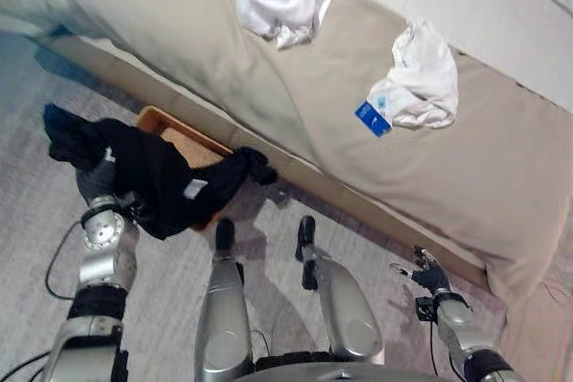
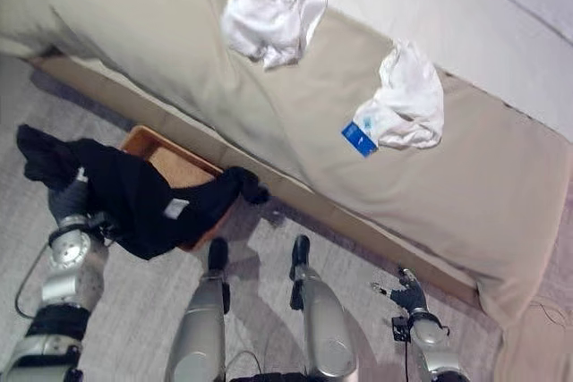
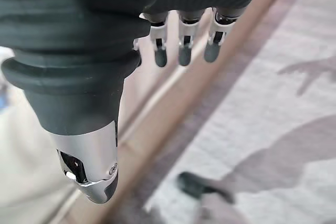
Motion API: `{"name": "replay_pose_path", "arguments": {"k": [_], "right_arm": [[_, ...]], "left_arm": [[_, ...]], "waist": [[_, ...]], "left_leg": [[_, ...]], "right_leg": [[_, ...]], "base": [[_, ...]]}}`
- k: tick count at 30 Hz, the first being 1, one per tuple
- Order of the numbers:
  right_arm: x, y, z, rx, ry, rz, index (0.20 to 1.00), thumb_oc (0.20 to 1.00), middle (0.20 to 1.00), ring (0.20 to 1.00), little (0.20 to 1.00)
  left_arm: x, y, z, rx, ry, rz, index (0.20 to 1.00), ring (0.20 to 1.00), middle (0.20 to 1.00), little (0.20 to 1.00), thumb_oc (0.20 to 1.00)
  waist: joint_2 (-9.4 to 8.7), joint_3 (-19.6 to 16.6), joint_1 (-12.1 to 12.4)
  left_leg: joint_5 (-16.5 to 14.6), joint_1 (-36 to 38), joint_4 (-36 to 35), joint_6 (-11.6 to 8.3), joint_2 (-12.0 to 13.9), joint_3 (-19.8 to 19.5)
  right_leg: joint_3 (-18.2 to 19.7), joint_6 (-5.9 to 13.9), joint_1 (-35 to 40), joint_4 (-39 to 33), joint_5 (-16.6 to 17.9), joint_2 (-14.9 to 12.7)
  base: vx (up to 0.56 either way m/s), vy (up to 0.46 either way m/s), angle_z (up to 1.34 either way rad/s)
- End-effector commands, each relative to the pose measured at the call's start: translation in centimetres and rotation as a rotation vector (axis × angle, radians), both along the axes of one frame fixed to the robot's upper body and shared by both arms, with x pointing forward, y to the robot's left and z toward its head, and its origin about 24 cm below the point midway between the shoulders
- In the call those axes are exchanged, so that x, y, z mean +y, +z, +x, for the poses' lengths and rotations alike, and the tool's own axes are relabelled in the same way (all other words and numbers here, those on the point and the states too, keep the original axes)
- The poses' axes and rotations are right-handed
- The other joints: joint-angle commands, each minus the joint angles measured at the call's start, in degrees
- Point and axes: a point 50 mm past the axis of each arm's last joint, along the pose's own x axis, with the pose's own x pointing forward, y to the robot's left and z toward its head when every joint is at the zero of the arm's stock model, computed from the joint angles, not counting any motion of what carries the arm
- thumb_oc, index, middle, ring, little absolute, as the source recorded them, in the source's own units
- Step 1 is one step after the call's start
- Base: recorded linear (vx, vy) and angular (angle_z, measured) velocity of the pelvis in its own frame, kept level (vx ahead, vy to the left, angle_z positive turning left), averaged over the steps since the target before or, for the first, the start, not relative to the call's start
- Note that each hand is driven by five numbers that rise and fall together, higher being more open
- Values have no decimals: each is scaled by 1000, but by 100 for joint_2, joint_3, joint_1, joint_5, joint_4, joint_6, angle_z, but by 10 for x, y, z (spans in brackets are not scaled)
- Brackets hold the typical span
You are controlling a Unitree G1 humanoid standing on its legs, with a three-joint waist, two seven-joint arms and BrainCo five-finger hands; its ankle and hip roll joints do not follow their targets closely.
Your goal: Pick up clothes into the bucket
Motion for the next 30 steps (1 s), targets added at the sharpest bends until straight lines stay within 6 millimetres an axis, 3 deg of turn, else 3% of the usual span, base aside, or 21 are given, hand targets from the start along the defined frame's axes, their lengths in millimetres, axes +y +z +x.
{"name": "replay_pose_path", "arguments": {"k": [1, 9, 12, 19, 21, 22, 23, 24, 25, 30], "right_arm": [[2, 9, 8, -73, 27, -20, 1000, 1000, 1000, 1000, 1000], [13, 17, 19, -155, 28, 21, 1000, 1000, 1000, 1000, 1000], [16, 19, 19, -172, 23, 33, 1000, 1000, 1000, 1000, 1000], [22, 18, 21, -188, 12, 52, 1000, 1000, 1000, 1000, 1000], [25, 15, 19, -177, 4, 63, 1000, 1000, 1000, 1000, 1000], [26, 13, 18, -167, 9, 60, 1000, 1000, 1000, 1000, 1000], [26, 14, 20, -171, 4, 62, 1000, 1000, 1000, 1000, 1000], [26, 13, 19, -165, 6, 60, 1000, 1000, 1000, 1000, 1000], [22, 12, 19, -158, -6, 56, 1000, 1000, 1000, 1000, 1000], [13, 6, 15, -106, -36, 33, 1000, 1000, 1000, 1000, 1000]], "left_arm": [[15, 42, 0, -156, 72, 107, 200, 200, 200, 200, 200], [30, 89, 11, -231, 158, 174, 200, 200, 200, 200, 200], [35, 99, 9, -248, 188, 200, 200, 200, 200, 200, 200], [33, 124, 8, -357, 198, 197, 200, 200, 200, 200, 200], [14, 139, 1, -527, 118, 163, 200, 200, 200, 200, 200], [11, 136, -3, -543, 113, 157, 200, 200, 200, 200, 200], [6, 137, -6, -591, 86, 132, 200, 200, 200, 200, 200], [7, 135, -6, -584, 88, 131, 200, 200, 200, 200, 200], [-2, 139, -15, -667, 49, 115, 200, 200, 200, 200, 200], [-10, 152, -35, -812, 10, 113, 200, 200, 200, 200, 200]], "waist": [[-160, -3, -91], [-427, 45, -280], [-478, 45, -301], [-539, 45, -359], [-514, 45, -309], [-491, 45, -292], [-506, 45, -305], [-475, 45, -283], [-425, 45, -239], [-84, 45, -40]], "left_leg": [[-349, -194, 697, 229, -153, 43], [-412, -1437, 1190, 237, -132, -83], [-674, -1647, 1381, 228, -76, -131], [-743, -2089, 1525, 258, -95, -149], [-753, -2042, 1452, 263, -111, -153], [-752, -1994, 1413, 264, -111, -143], [-536, -2093, 1325, 280, -161, -80], [-726, -1955, 1339, 259, -124, -128], [-511, -1946, 1178, 276, -189, -64], [-388, -1434, 770, 292, -300, -47]], "right_leg": [[-79, 253, 143, 340, -249, -220], [-131, 296, -945, 526, -152, -168], [-108, 374, -1127, 547, -240, -97], [-72, 444, -1446, 358, -78, -70], [-54, 456, -1391, 193, -31, -59], [-43, 462, -1351, 133, -11, -53], [-58, 421, -1443, 28, 152, -121], [-33, 464, -1326, 64, 8, -72], [-43, 422, -1314, -55, 154, -144], [-49, 414, -904, -76, 86, -259]], "base": [[-65, -11, 2], [-34, 3, 5], [81, 21, 0], [22, 28, -4], [44, 5, -1], [-42, 16, 2], [0, 0, 0], [-65, 21, -1], [1, 21, -3], [-15, 9, 1]]}}
